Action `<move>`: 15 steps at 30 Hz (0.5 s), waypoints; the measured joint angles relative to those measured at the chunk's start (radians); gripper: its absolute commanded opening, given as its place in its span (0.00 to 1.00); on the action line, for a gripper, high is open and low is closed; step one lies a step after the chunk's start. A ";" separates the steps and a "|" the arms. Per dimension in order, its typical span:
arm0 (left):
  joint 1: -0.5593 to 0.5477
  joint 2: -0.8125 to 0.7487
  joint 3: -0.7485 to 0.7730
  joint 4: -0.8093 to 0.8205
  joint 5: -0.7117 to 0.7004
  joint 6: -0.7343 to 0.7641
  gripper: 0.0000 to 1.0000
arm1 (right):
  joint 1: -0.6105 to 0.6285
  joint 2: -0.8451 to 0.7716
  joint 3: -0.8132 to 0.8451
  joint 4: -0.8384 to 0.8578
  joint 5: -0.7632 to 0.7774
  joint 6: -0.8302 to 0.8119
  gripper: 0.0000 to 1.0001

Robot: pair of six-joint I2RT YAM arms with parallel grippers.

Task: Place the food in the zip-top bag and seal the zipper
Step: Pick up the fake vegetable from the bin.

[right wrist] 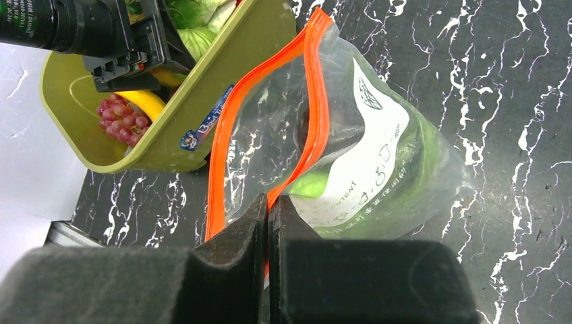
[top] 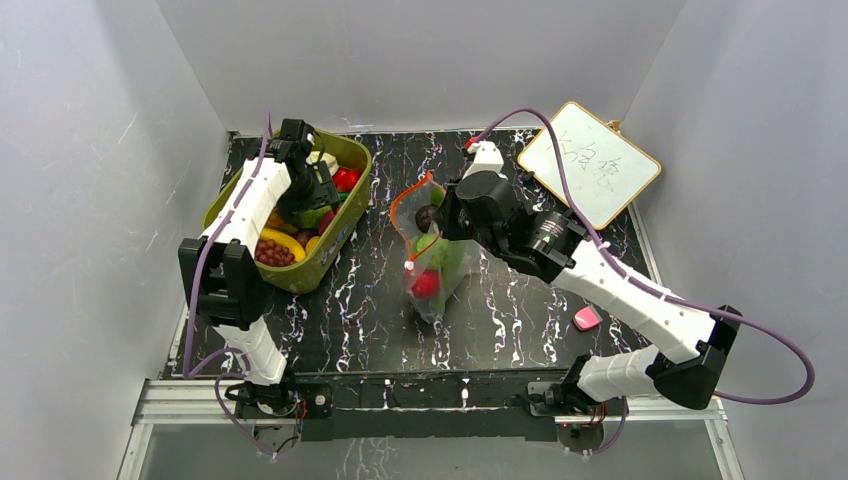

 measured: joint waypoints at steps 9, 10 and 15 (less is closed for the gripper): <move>0.002 0.005 -0.015 0.054 0.056 -0.026 0.78 | 0.000 0.013 0.031 -0.024 -0.003 0.003 0.00; 0.002 0.008 -0.018 0.060 0.063 -0.030 0.78 | 0.000 0.015 0.033 -0.024 -0.003 0.003 0.00; 0.009 0.033 -0.038 0.090 0.082 -0.057 0.79 | 0.000 0.022 0.038 -0.029 -0.002 0.004 0.00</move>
